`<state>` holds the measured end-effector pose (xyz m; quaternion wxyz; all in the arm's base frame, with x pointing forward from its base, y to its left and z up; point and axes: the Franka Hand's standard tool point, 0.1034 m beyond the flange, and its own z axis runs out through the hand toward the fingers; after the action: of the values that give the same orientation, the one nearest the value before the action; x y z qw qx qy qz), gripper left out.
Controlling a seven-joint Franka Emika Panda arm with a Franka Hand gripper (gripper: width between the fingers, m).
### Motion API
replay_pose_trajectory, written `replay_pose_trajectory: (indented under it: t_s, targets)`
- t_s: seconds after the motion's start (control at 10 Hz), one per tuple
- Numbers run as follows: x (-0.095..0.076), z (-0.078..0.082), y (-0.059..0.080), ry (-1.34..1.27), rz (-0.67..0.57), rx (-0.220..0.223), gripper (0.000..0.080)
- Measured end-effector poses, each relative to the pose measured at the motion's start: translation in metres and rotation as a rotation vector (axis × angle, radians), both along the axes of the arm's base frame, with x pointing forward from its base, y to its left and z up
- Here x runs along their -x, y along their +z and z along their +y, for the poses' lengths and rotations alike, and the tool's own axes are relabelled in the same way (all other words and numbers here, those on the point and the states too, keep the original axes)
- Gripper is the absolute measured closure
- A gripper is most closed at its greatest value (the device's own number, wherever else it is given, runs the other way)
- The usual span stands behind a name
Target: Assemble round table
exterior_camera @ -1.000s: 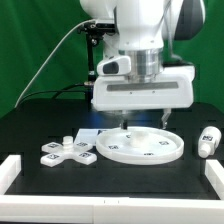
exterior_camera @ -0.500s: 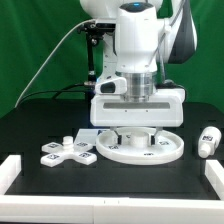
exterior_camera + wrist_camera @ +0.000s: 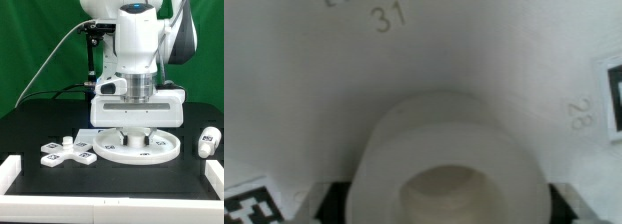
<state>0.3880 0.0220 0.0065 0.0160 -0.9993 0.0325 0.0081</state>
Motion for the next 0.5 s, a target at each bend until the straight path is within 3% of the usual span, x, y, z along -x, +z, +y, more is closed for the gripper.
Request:
replay_pose_trajectory:
  t_s: [0.4, 0.5]
  targets:
    - [0.0003, 0.001, 0.0009, 0.002, 0.004, -0.001, 0.0404]
    - [-0.0011, 0.0041, 0.0074, 0.008, 0.008, -0.007, 0.0404]
